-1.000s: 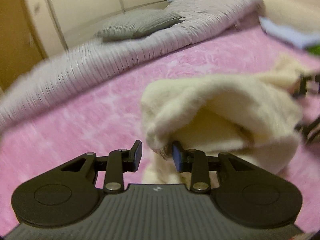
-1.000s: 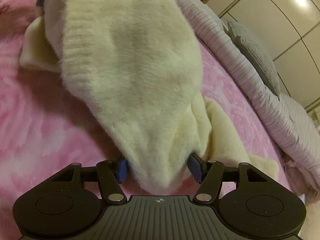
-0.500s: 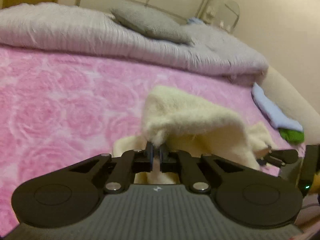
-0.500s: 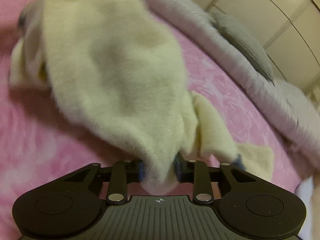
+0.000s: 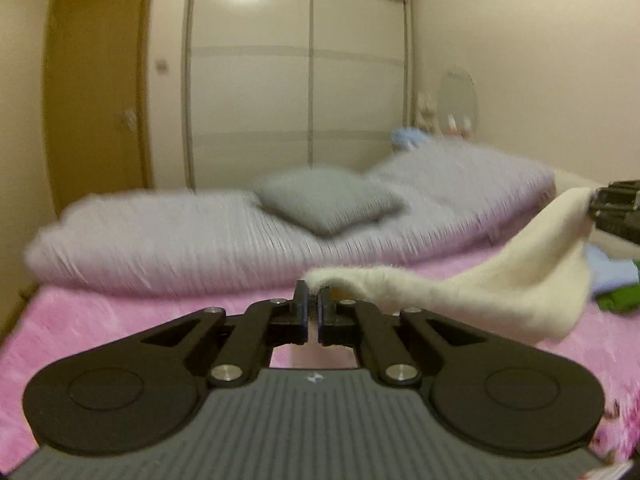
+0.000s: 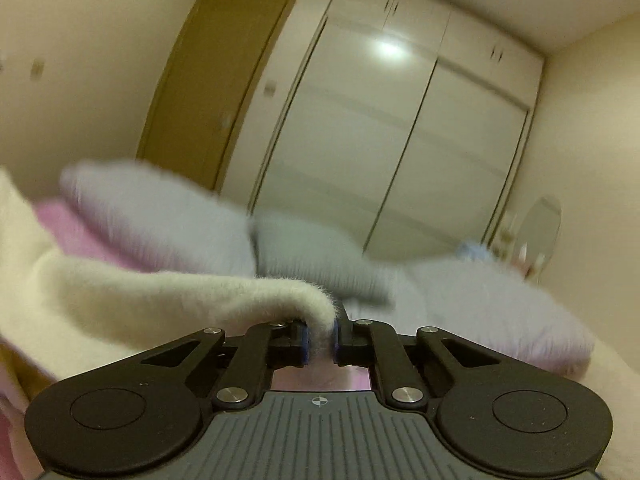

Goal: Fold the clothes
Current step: 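Lift the sweater with both grippers and shake it open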

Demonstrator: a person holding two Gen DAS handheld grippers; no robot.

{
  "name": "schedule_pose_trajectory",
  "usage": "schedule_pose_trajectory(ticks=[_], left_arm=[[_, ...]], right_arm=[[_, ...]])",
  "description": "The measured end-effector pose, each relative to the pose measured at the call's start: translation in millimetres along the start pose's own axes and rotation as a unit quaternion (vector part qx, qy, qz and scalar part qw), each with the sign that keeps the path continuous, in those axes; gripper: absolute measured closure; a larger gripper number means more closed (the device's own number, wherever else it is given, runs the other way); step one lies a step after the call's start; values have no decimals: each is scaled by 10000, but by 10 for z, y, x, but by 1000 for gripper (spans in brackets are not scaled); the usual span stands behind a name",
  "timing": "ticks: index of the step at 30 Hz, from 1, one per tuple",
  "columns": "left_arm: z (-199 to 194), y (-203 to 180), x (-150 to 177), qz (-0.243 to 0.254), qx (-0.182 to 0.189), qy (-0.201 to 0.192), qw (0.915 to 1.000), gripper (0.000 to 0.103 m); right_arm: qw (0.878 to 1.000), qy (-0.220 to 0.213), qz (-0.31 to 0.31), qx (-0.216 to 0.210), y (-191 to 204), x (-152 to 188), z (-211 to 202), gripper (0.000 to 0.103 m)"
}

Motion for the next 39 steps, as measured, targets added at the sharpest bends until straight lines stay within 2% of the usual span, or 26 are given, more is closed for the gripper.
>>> schedule_pose_trajectory(ticks=[5,8,11,17,22,24,26,28,30,32,33,34,35,36,38,39], left_arm=[[-819,-50,-637,56,-429,-642,9970,102],[-1230,-205,-862,176,-575,-832,9947,102],[-1581,-391,-880,112,-636,-891,9939,102],[-2109,-657,-794,-327,-714,-890,9929,102],[-2073,-557,-1061,-376,-704,-989,9919,101],[-1923,-465,-1174,-334,-686,-1036,9917,101],[-1613,-310,-1250,-325,-671,-943,9928,101],[-1068,-85,-1210,-523,-626,-563,9951,100],[-465,155,-1108,-756,-616,-101,9952,98],[196,412,-934,-1018,-655,450,9916,96],[487,525,-839,-1086,-722,737,9887,97],[770,634,-743,-1139,-799,1026,9849,96],[1027,737,-636,-1232,-829,1348,9797,95],[1194,802,-542,-1330,-815,1527,9759,95],[1344,828,-392,-1286,-705,1643,9755,95],[1402,818,-340,-1204,-643,1696,9760,95]], right_arm=[[9968,-782,139,-53,-317,-773,-582,94],[9929,-1159,203,-186,-494,-1128,-957,94],[9892,-1436,16,-291,-600,-1382,-1380,94],[9892,-1312,-275,-596,-704,-1460,-2014,94],[9901,-1164,-394,-683,-710,-1586,-1970,94],[9904,-1133,-391,-691,-702,-1652,-1911,94],[9919,-1036,-395,-619,-675,-1724,-1599,93],[9950,-746,-289,-599,-571,-1738,-1144,93],[9977,-167,-201,-633,-449,-1653,-524,93],[9938,864,-361,-604,-226,-1419,239,85],[9877,1381,-442,-586,-116,-1301,615,80],[9788,1905,-345,-670,-43,-1109,900,67],[9669,2423,-240,-756,28,-915,1176,57],[9522,2935,-133,-840,100,-724,1448,54],[9356,3365,325,-1015,111,-404,1608,52],[9317,3459,516,-980,76,-265,1532,52]])
Point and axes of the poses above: each gripper's, at about its wrist camera, not at the fingertips, and z roughly the way its jaws point, y to its left, x to its underside, the point moved 4 cm from there along z, roughly the way its jaws point, and after that the axes turned 4 degrees about z, right-handed, at the moved point
